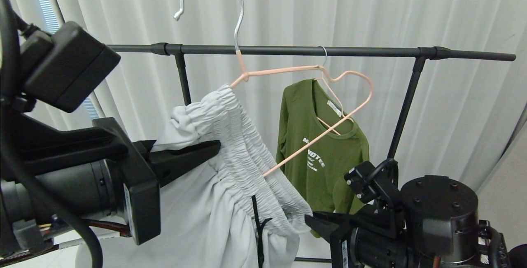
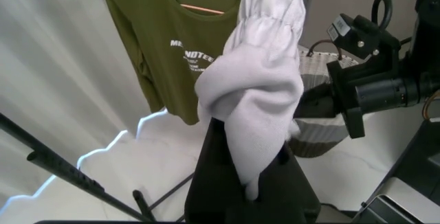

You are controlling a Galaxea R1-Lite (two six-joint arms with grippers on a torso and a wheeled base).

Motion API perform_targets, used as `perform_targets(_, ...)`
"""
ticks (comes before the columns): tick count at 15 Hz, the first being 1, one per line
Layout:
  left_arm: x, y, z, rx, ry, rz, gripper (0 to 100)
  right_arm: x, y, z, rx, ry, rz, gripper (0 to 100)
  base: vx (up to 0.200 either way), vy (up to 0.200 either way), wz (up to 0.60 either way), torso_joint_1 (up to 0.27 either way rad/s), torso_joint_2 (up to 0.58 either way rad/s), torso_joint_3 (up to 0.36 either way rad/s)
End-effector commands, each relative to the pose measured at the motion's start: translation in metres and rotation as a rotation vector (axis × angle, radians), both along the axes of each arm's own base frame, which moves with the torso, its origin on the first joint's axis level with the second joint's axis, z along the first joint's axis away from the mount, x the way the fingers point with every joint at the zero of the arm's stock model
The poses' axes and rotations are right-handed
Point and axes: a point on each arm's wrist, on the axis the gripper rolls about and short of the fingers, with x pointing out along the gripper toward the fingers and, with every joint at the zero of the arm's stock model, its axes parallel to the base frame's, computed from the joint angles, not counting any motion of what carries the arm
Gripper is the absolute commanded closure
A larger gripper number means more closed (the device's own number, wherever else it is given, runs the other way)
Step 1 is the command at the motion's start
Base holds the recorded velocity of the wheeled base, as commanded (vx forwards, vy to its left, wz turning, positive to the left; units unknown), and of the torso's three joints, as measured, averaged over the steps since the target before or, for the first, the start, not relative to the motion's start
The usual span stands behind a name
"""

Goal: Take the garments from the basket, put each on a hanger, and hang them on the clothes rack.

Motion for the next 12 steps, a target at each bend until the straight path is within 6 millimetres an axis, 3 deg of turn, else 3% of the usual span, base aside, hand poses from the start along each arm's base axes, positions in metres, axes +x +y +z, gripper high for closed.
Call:
perform_targets(1,0.0,0.0,0.0,-0.004,-0.004,0.0,100,0.001,-0.001,0.0,-0.001,0.0,-0.006,100,0.0,0.0,0.0,0.0,0.0,0.0)
perform_targets(6,-0.004,0.004,-0.008,0.007,0.001,0.0,100,0.014,-0.017,0.0,-0.009,-0.005,-0.08,100,0.0,0.0,0.0,0.0,0.0,0.0)
perform_targets(12,-0.025,0.026,-0.042,0.105,0.0,-0.033,100,0.052,-0.059,0.004,-0.074,-0.084,-0.247,100,0.0,0.0,0.0,0.0,0.0,0.0)
